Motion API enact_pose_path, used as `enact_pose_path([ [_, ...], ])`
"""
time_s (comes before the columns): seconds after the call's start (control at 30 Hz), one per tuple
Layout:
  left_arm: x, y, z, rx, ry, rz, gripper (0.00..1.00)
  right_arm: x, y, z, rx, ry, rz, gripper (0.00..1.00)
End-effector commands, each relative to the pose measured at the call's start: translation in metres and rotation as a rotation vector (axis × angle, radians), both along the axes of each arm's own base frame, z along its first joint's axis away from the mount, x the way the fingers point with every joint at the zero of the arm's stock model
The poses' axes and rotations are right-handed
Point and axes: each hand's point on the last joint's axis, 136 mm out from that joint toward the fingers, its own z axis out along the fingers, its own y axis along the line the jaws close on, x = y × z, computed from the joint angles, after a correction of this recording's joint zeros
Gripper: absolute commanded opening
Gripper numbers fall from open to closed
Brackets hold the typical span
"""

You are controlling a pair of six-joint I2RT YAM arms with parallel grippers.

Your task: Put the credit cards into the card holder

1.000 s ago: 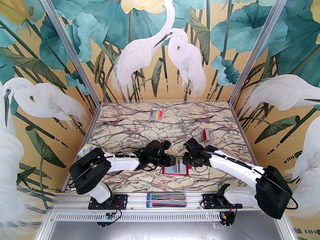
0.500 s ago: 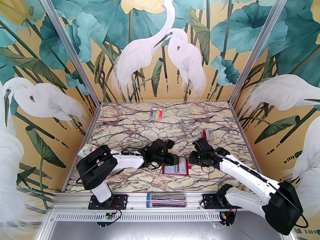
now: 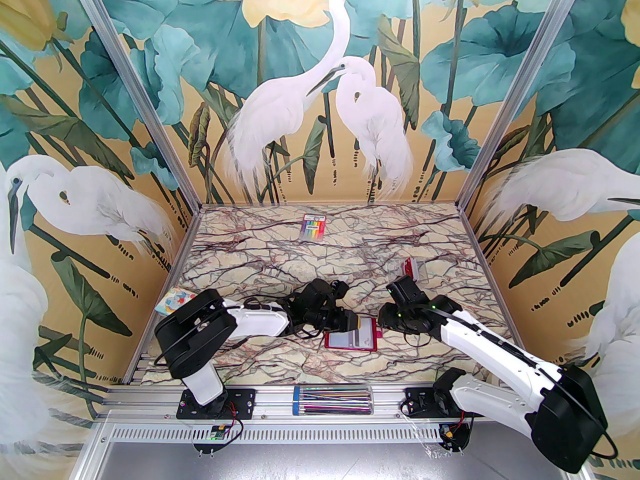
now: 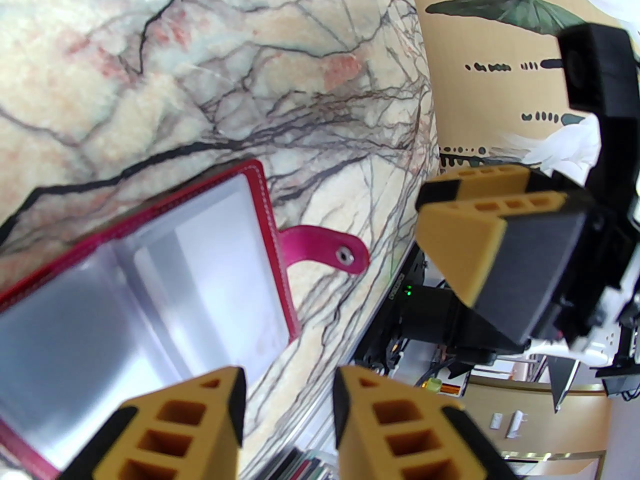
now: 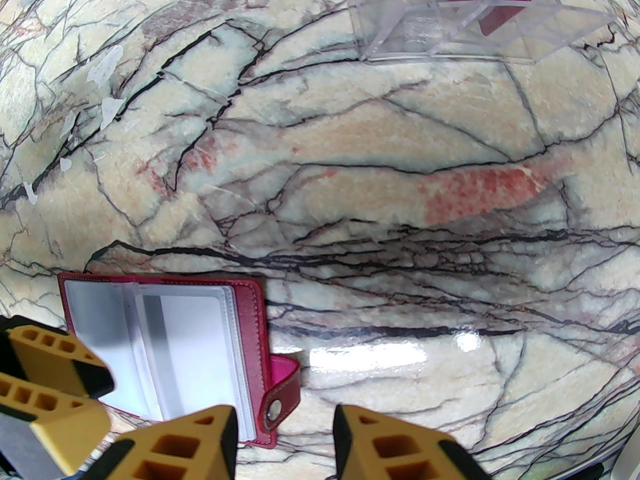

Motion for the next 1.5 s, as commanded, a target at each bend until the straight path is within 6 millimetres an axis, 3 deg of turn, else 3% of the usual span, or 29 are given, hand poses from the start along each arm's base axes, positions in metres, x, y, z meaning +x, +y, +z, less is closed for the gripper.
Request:
enact_pose_path([
  [0.0,0.006,0.025,-0.001,0.036,-0.032,0.051,0.35,0.007,0.003,0.007,0.013,-0.033,0.022,0.39],
  [0.27,0.013,0.061,-0.005,0.070,-0.033,0.126,0.35,0.028,-0.007,0.026,-0.036,-0.126,0.025,0.40],
  [0.5,0.011,0.066,-0.010,0.079,-0.025,0.136,0.37,0.065,-0.048,0.059,-0.160,-0.192,-0.029,0.45],
  [0.73,0.009,0.068,-0.017,0.093,-0.007,0.136,0.37,0.106,-0.088,0.072,-0.300,-0.116,-0.032,0.52],
  [0.93,0.010,0.069,-0.016,0.105,-0.014,0.136,0.37,0.139,-0.108,0.058,-0.358,-0.007,-0.022,0.53],
  [1.07,0.009,0.068,-0.017,0.107,-0.010,0.131,0.37,0.157,-0.103,0.046,-0.320,0.042,0.018,0.54],
  [1.27,0.010,0.066,-0.020,0.112,-0.005,0.122,0.37,0.172,-0.107,0.031,-0.333,0.090,0.048,0.54],
  [1.47,0.012,0.062,-0.027,0.116,0.012,0.114,0.37,0.174,-0.109,0.014,-0.334,0.146,0.057,0.54],
])
